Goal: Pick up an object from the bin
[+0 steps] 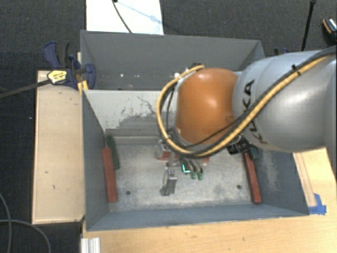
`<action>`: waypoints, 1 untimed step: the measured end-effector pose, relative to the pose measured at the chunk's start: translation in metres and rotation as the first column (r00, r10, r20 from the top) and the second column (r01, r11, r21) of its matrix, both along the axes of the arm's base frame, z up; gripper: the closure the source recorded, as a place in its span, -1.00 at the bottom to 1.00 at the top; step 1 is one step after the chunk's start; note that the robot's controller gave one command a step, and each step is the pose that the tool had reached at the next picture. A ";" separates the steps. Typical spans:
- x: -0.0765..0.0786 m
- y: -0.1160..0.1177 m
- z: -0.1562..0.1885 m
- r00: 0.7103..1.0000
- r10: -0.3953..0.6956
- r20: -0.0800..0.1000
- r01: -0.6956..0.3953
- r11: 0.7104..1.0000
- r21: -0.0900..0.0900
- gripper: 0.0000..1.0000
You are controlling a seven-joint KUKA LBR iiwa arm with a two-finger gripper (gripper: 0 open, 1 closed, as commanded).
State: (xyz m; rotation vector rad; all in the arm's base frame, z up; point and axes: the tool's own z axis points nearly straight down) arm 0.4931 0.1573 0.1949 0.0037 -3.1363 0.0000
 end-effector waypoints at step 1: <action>0.040 -0.139 -0.035 0.992 0.126 0.006 -0.126 0.992 -0.004 -1.00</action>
Offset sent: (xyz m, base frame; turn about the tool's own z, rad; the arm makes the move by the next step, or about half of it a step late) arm 0.0386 -0.1326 -0.0341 -0.1343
